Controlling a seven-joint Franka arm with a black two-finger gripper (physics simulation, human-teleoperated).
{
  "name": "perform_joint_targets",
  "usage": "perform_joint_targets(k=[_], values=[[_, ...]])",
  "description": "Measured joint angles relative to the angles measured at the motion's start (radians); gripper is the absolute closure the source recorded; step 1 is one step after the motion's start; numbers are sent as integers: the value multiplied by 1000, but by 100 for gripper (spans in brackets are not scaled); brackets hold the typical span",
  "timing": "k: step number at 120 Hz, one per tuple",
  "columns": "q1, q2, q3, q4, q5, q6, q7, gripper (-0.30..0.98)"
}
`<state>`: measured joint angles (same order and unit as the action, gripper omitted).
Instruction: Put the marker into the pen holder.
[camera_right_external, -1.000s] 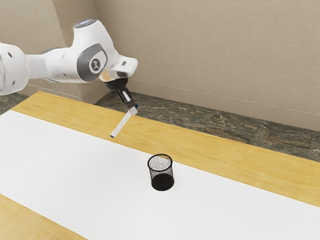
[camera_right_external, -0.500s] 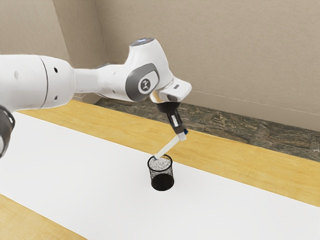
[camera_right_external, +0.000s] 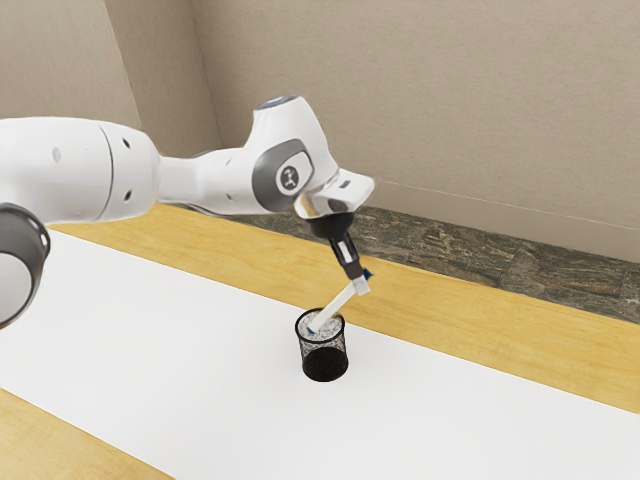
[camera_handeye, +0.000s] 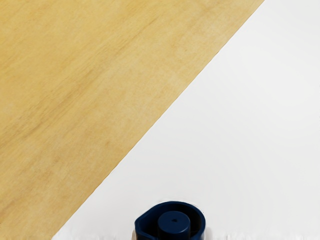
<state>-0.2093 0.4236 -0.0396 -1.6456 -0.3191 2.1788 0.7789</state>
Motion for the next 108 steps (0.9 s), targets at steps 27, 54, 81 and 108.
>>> perform_joint_targets(k=[27,54,81,108], values=[[43,-16,-4,-21,-25,-113,20,79],[50,-38,1,-24,-30,-264,51,41],[107,-266,15,14,94,-405,78,14],[90,-400,131,140,259,-598,96,5]])
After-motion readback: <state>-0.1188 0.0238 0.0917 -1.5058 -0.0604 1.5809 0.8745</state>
